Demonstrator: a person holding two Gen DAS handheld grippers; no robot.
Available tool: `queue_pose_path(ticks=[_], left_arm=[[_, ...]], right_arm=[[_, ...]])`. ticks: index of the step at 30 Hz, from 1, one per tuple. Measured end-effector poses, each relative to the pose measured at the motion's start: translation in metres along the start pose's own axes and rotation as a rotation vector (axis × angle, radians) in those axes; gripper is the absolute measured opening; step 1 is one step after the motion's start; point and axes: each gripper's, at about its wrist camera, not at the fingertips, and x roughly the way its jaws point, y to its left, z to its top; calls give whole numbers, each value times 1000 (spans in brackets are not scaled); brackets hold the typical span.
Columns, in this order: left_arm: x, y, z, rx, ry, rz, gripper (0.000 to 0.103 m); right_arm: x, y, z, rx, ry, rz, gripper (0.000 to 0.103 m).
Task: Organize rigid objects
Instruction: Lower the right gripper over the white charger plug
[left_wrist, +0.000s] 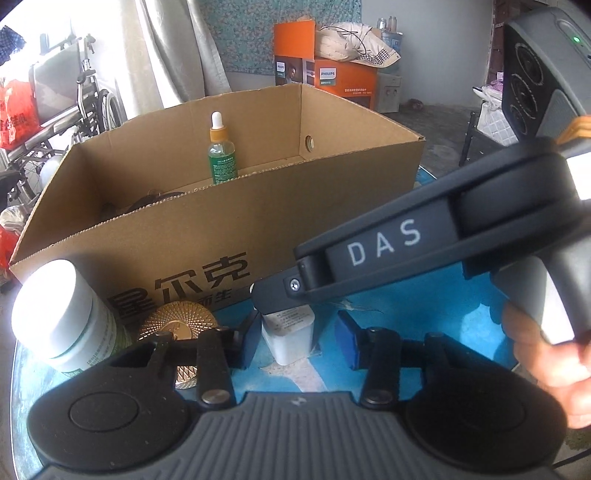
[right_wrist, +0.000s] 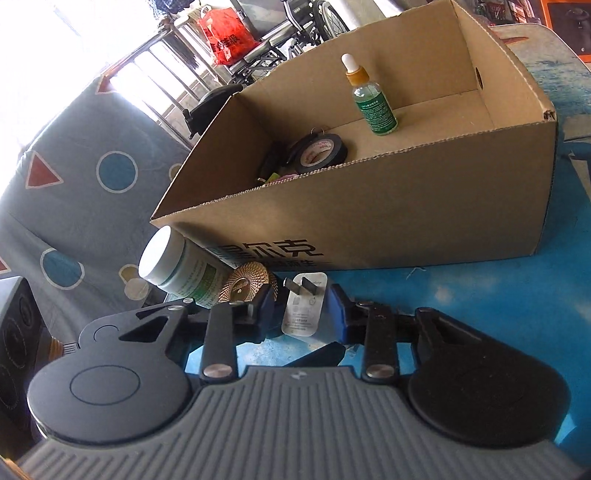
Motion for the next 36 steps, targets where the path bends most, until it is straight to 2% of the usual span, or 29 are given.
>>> queue_pose_path(ticks=[8,15,26,36], left_arm=[[0,-7,1,-2,-11,-85,45],[0,-29,-4,76,-16,-185,45],[26,-34,0,86,14,-135,45],[42,-33,3,62,22,-136,33]], right_arm=[[-17,-9,-8,15,-8,-41,29],[-43,-24,-24,78,-33,-96,30],[-38,-32,-28,112,-23,-119,32],[-29,-36,-24,141,-27,-120,38]])
